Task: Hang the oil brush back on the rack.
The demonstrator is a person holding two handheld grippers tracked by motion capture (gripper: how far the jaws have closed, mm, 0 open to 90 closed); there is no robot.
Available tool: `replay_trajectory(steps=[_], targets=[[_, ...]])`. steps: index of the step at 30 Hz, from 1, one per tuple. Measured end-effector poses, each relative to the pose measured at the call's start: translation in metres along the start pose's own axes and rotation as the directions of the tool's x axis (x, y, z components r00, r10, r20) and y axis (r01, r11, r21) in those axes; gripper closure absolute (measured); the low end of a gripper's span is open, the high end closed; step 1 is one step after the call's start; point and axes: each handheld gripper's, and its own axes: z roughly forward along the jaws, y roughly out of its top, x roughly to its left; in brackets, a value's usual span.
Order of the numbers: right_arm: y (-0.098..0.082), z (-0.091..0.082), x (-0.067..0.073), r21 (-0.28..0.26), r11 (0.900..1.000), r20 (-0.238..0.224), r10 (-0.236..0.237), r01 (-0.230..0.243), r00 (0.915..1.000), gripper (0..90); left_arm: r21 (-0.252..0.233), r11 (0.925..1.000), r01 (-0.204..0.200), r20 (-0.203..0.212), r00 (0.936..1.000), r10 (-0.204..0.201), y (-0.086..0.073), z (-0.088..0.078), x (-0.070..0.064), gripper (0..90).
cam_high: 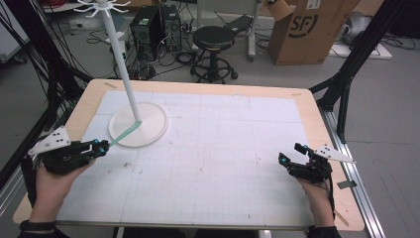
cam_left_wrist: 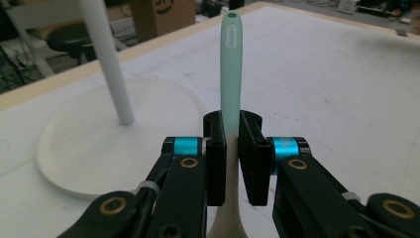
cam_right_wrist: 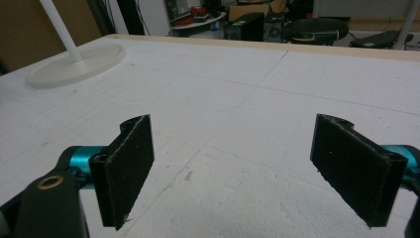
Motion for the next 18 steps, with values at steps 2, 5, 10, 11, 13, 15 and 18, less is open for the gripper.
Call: replay_trajectory(steps=[2, 5, 10, 11, 13, 15, 18], targets=[[0.0, 0.001, 0.0, 0.003, 1.0, 0.0, -0.003, 0.003, 1.0, 16.2, -0.034, 0.999, 0.028, -0.008, 0.9996, -0.028, 0.008, -0.008, 0.004, 82.2], [0.0, 0.001, 0.0, 0.002, 1.0, 0.0, -0.004, 0.004, 1.0, 16.3, -0.058, 0.9973, 0.046, -0.015, 0.9988, -0.047, 0.019, -0.017, 0.008, 82.2], [0.0, 0.001, 0.0, 0.003, 1.0, 0.001, -0.004, 0.004, 1.0, 16.2, -0.072, 0.9967, 0.037, -0.039, 0.9984, -0.04, 0.043, -0.034, 0.012, 82.1], [0.0, 0.001, 0.0, 0.004, 1.0, -0.001, -0.004, 0.004, 1.0, 16.3, -0.072, 0.9967, 0.038, -0.038, 0.9984, -0.041, 0.048, -0.037, 0.013, 82.1], [0.0, 0.001, 0.0, 0.005, 1.0, -0.001, -0.01, 0.01, 0.9999, 16.3, -0.081, 0.9961, 0.035, -0.05, 0.998, -0.039, 0.057, -0.042, 0.015, 82.1], [0.0, 0.001, 0.0, 0.003, 1.0, -0.002, -0.007, 0.007, 1.0, 16.3, -0.084, 0.9961, 0.027, -0.057, 0.9979, -0.032, 0.067, -0.047, 0.017, 82.2], [0.001, 0.001, 0.0, 0.001, 1.0, -0.005, -0.003, 0.003, 1.0, 16.2, -0.105, 0.9943, 0.02, -0.07, 0.9972, -0.028, 0.081, -0.054, 0.019, 82.1]])
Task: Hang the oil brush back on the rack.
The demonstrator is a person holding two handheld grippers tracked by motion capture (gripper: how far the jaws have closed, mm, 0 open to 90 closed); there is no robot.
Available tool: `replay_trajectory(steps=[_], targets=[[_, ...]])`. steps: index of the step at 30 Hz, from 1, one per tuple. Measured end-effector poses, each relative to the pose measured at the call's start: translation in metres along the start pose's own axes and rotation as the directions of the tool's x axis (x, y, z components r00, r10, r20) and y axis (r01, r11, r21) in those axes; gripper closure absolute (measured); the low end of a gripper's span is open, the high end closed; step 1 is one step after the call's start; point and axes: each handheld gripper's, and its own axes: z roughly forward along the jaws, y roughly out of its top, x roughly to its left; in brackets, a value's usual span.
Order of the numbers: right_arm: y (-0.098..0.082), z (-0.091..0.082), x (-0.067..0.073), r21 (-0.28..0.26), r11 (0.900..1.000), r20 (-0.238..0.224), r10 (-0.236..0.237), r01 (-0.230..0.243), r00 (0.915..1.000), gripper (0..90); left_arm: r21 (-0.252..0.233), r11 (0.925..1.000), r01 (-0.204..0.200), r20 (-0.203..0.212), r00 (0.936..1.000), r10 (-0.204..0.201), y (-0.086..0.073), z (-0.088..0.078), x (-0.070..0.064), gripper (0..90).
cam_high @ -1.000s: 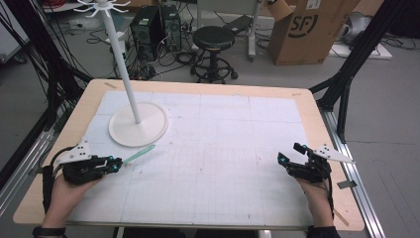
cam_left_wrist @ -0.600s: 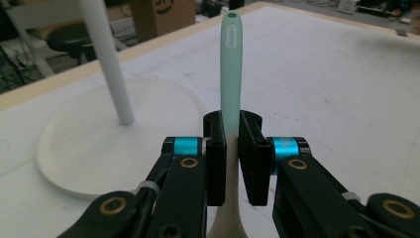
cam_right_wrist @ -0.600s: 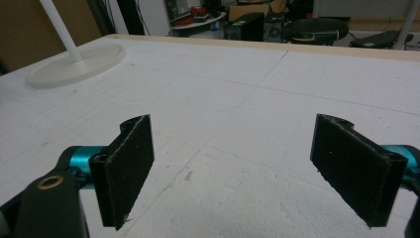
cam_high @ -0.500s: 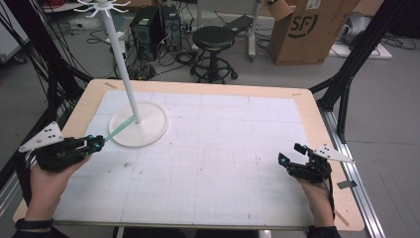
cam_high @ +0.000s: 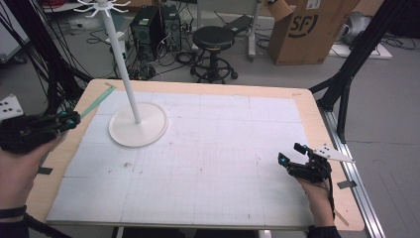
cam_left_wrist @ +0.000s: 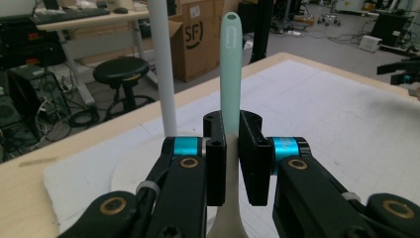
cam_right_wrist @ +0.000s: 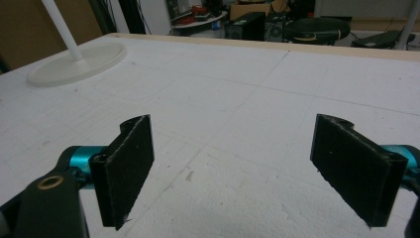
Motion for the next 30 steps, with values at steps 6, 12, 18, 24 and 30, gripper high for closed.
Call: replay_trajectory(steps=[6, 12, 18, 24, 30], targets=[[0.0, 0.0, 0.0, -0.001, 1.0, 0.0, 0.002, -0.002, 1.0, 16.3, -0.022, 0.9998, -0.001, -0.024, 0.9997, 0.0, 0.026, -0.006, 0.003, 82.2], [0.0, 0.0, -0.001, -0.003, 1.0, 0.001, 0.0, 0.0, 1.0, 16.3, -0.023, 0.9997, -0.003, -0.03, 0.9995, 0.002, 0.048, -0.008, 0.005, 82.2], [0.001, -0.001, -0.001, -0.005, 1.0, 0.002, 0.002, -0.002, 1.0, 16.2, -0.022, 0.9997, -0.009, -0.039, 0.9992, 0.009, 0.067, -0.01, 0.008, 82.2], [0.001, -0.001, -0.001, -0.007, 1.0, 0.0, 0.004, -0.004, 1.0, 16.3, -0.036, 0.9994, -0.001, -0.028, 0.9996, 0.0, 0.085, -0.013, 0.011, 82.2], [0.001, -0.001, -0.002, -0.01, 1.0, -0.002, 0.009, -0.009, 1.0, 16.3, -0.047, 0.9989, -0.008, -0.042, 0.9991, 0.006, 0.104, -0.016, 0.012, 82.2]])
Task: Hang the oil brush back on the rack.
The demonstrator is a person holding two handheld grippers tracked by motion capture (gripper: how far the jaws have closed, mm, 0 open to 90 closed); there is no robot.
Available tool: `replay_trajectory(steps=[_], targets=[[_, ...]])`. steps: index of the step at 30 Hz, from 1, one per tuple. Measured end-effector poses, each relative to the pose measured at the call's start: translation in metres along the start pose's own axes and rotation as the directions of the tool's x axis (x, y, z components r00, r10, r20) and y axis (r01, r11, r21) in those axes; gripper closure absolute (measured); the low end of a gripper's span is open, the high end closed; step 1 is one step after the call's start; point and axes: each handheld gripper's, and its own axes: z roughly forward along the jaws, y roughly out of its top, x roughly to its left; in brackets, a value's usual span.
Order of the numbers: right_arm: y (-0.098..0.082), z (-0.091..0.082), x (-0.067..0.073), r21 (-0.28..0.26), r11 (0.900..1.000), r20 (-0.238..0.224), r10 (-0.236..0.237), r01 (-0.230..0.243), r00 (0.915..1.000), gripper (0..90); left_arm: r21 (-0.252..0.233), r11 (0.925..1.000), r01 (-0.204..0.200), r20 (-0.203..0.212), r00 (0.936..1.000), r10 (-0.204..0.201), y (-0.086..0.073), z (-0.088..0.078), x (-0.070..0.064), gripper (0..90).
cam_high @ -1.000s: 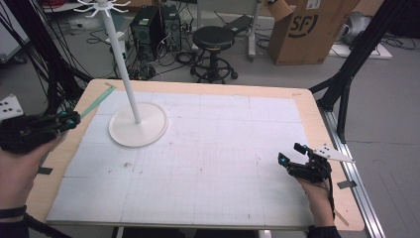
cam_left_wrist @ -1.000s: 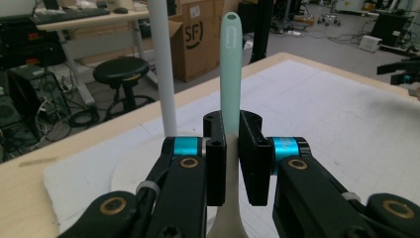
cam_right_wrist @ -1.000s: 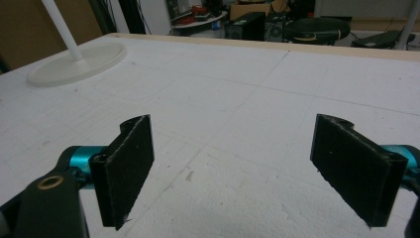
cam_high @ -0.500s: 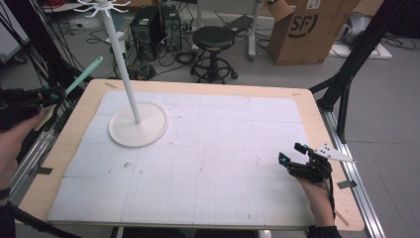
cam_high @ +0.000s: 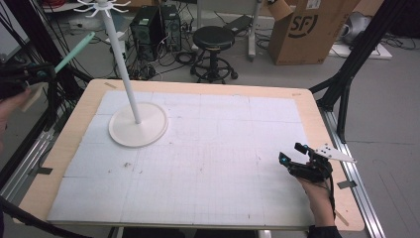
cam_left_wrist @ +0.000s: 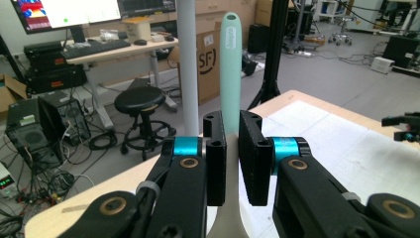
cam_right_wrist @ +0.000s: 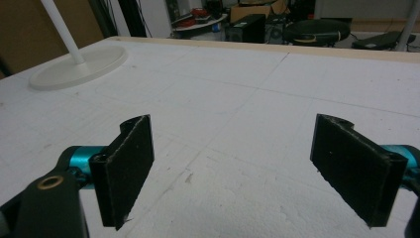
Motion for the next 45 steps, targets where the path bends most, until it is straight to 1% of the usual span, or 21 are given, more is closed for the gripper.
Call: replay_trajectory(steps=[2, 4, 6, 7, 14, 20, 25, 28, 34, 45], targets=[[0.0, 0.0, 0.0, 0.001, 1.0, 0.0, 0.003, -0.003, 1.0, 16.3, -0.004, 1.0, -0.005, -0.007, 1.0, 0.005, 0.005, -0.001, 0.0, 82.2], [0.0, 0.0, 0.0, 0.002, 1.0, 0.0, 0.001, -0.001, 1.0, 16.2, 0.003, 0.9999, -0.015, -0.018, 0.9997, 0.015, 0.01, -0.002, -0.001, 82.2], [0.0, 0.0, 0.0, 0.001, 1.0, -0.001, 0.003, -0.003, 1.0, 16.3, 0.0, 0.9999, -0.016, -0.021, 0.9997, 0.016, 0.013, -0.002, -0.001, 82.2], [0.0, 0.0, 0.0, 0.001, 1.0, -0.001, 0.002, -0.002, 1.0, 16.3, 0.0, 0.9998, -0.021, -0.022, 0.9995, 0.021, 0.014, -0.003, -0.001, 82.1], [0.0, 0.0, 0.0, 0.0, 1.0, -0.002, 0.001, -0.001, 1.0, 16.3, -0.003, 0.9997, -0.025, -0.039, 0.9989, 0.025, 0.019, -0.002, 0.0, 82.1], [0.0, 0.001, 0.0, 0.004, 1.0, -0.001, 0.002, -0.002, 1.0, 16.3, 0.0, 0.9997, -0.026, -0.054, 0.9982, 0.026, 0.021, -0.002, 0.002, 82.1], [0.0, 0.0, 0.0, 0.0, 1.0, -0.003, 0.002, -0.002, 1.0, 16.2, 0.003, 0.9996, -0.028, -0.053, 0.9982, 0.028, 0.021, 0.0, 0.003, 82.1], [-0.001, 0.0, 0.0, 0.0, 1.0, -0.003, 0.002, -0.002, 1.0, 16.3, 0.007, 0.9994, -0.034, -0.061, 0.9975, 0.035, 0.022, 0.001, 0.003, 82.1], [0.0, 0.0, -0.001, -0.001, 1.0, -0.005, 0.004, -0.004, 1.0, 16.3, 0.01, 0.9993, -0.035, -0.062, 0.9975, 0.035, 0.022, 0.004, 0.003, 82.1], [-0.001, 0.0, -0.001, -0.003, 1.0, -0.003, 0.007, -0.007, 1.0, 16.3, 0.023, 0.999, -0.038, -0.078, 0.9961, 0.04, 0.023, 0.009, 0.002, 82.1]])
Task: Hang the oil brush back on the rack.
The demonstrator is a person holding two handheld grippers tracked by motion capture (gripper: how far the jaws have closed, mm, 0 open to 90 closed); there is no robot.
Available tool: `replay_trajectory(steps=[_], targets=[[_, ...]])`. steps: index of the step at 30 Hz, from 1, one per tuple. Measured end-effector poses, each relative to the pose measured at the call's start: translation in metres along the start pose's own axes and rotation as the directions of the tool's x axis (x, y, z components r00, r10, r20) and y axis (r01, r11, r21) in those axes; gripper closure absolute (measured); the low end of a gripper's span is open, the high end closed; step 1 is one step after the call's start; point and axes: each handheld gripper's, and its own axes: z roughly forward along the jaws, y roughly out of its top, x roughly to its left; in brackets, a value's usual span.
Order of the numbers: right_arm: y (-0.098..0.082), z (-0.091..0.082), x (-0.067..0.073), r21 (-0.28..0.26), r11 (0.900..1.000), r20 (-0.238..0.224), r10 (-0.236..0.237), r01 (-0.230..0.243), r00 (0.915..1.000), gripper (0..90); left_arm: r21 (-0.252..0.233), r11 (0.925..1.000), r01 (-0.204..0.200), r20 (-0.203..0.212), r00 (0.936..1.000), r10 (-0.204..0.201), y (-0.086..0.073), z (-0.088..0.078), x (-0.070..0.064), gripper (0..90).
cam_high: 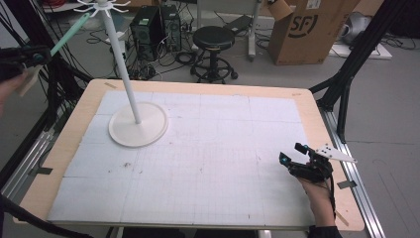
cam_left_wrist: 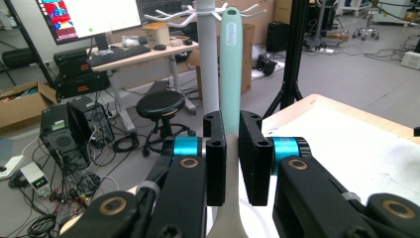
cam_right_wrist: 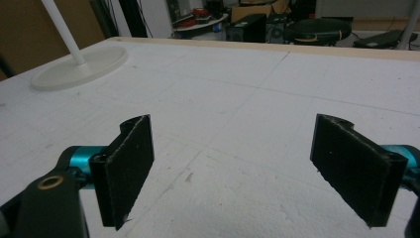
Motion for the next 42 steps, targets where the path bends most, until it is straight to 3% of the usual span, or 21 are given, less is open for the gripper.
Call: replay_trajectory(steps=[17, 22, 25, 28, 33, 38, 42], targets=[[0.0, -0.001, -0.001, 0.0, 1.0, 0.001, 0.0, 0.0, 1.0, 16.3, 0.017, 0.9998, 0.0, -0.03, 0.9996, 0.0, -0.007, 0.013, 0.003, 80.7], [0.0, -0.001, -0.001, 0.002, 1.0, -0.001, 0.002, -0.002, 1.0, 16.2, 0.016, 0.9999, -0.001, -0.035, 0.9994, 0.002, -0.021, 0.018, 0.001, 59.9], [0.0, 0.0, -0.001, 0.004, 1.0, -0.003, -0.002, 0.002, 1.0, 16.2, 0.0, 0.9999, -0.011, -0.001, 0.9999, 0.011, -0.038, 0.02, -0.004, 46.5], [0.0, 0.0, -0.001, 0.006, 1.0, -0.002, 0.001, -0.001, 1.0, 16.3, -0.016, 0.9998, -0.007, 0.004, 1.0, 0.007, -0.058, 0.024, -0.011, 35.7], [-0.001, 0.0, 0.0, 0.012, 1.0, -0.003, 0.001, -0.001, 1.0, 16.2, -0.044, 0.9988, 0.021, 0.075, 0.997, -0.018, -0.099, 0.032, -0.023, 27.0], [-0.002, 0.0, 0.0, 0.015, 1.0, 0.001, -0.001, 0.001, 1.0, 16.2, -0.064, 0.997, 0.044, 0.181, 0.9831, -0.032, -0.138, 0.044, -0.038, 24.3], [-0.003, 0.001, 0.0, 0.022, 1.0, 0.001, -0.01, 0.01, 0.9999, 16.2, -0.059, 0.9968, 0.054, 0.216, 0.9756, -0.04, -0.167, 0.054, -0.052, 23.4]])
